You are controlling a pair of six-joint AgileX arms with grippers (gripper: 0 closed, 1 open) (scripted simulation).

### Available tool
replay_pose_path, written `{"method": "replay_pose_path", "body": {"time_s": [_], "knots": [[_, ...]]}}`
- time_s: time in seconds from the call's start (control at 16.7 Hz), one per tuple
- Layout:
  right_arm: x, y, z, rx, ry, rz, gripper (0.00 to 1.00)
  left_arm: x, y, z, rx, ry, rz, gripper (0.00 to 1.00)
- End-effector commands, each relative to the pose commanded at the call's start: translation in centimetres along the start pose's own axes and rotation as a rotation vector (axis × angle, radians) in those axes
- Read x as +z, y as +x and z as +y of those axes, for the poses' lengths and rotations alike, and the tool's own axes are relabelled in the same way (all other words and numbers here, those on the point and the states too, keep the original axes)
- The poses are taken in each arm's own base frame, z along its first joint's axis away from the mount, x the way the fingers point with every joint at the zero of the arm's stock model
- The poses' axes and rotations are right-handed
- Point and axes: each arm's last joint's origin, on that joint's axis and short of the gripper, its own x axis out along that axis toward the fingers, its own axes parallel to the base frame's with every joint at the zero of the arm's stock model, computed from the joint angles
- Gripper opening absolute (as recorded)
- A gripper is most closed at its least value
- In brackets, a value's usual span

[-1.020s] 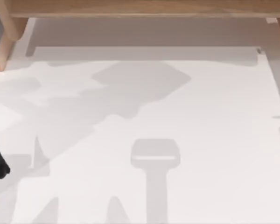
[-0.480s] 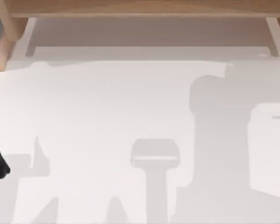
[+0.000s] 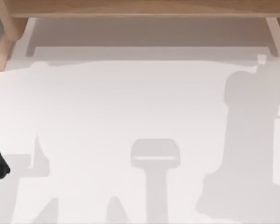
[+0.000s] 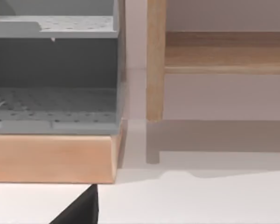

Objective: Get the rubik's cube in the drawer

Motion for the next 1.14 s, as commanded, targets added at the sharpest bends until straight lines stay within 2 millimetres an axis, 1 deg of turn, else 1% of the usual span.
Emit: {"method": "replay_pose_path", "body": {"time_s": [0.78, 0.84, 1.14], "knots": [[0.0, 0.0, 0.0, 0.0, 0.0, 0.0, 0.98, 0.0, 0.0, 0.0, 0.0, 0.0, 0.0, 1.0], [0.0, 0.0, 0.0, 0.0, 0.0, 0.0, 1.0, 0.0, 0.0, 0.0, 0.0, 0.0, 0.0, 1.0], [0.0, 0.0, 0.0, 0.0, 0.0, 0.0, 1.0, 0.0, 0.0, 0.0, 0.0, 0.0, 0.0, 1.0]]}}
